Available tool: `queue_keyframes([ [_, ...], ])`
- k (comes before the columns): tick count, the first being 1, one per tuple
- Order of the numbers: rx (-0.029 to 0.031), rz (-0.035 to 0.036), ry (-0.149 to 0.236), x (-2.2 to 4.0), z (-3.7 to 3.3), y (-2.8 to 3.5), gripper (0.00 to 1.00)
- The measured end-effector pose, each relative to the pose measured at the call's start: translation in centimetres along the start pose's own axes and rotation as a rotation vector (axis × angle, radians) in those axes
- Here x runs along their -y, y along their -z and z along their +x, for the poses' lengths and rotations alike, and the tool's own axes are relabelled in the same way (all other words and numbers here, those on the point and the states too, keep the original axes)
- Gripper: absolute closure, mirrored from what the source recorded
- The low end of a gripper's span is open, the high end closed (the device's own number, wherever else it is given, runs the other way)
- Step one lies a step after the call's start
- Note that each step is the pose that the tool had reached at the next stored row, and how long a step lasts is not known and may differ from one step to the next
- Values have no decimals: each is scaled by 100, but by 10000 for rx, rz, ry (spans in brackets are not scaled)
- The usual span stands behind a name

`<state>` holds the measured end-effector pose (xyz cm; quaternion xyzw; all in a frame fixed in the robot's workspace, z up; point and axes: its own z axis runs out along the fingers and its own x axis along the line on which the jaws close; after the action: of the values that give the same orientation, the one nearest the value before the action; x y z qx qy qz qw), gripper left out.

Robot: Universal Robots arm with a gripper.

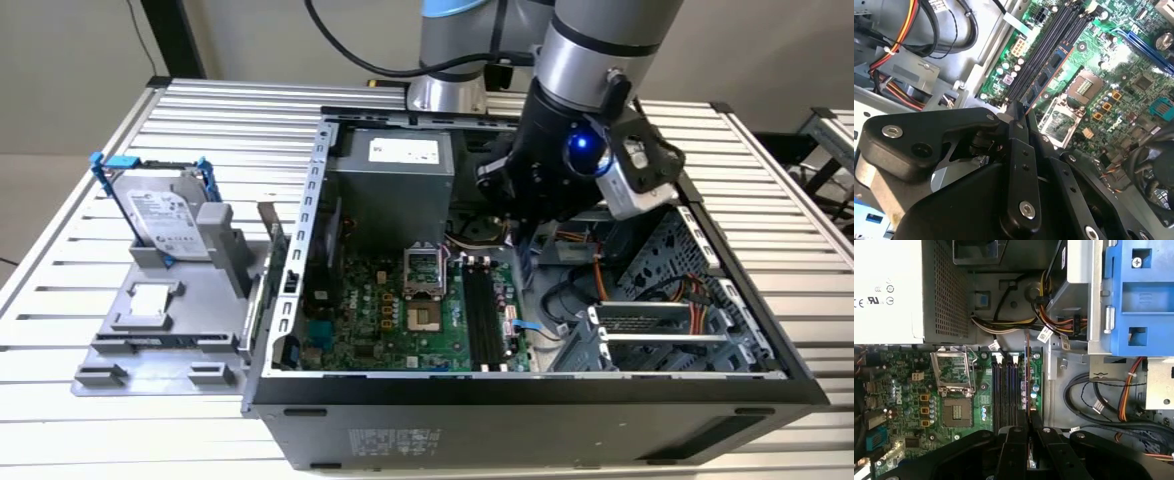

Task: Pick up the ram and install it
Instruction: 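Insert the ram into the slot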

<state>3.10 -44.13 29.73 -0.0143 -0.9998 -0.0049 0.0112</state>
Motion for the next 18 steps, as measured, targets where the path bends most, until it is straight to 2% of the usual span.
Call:
queue_keyframes([
  [6, -35, -1, -51, 2, -2, -101, 100],
  [18, -68, 0, -100, 8, -7, -318, 100],
])
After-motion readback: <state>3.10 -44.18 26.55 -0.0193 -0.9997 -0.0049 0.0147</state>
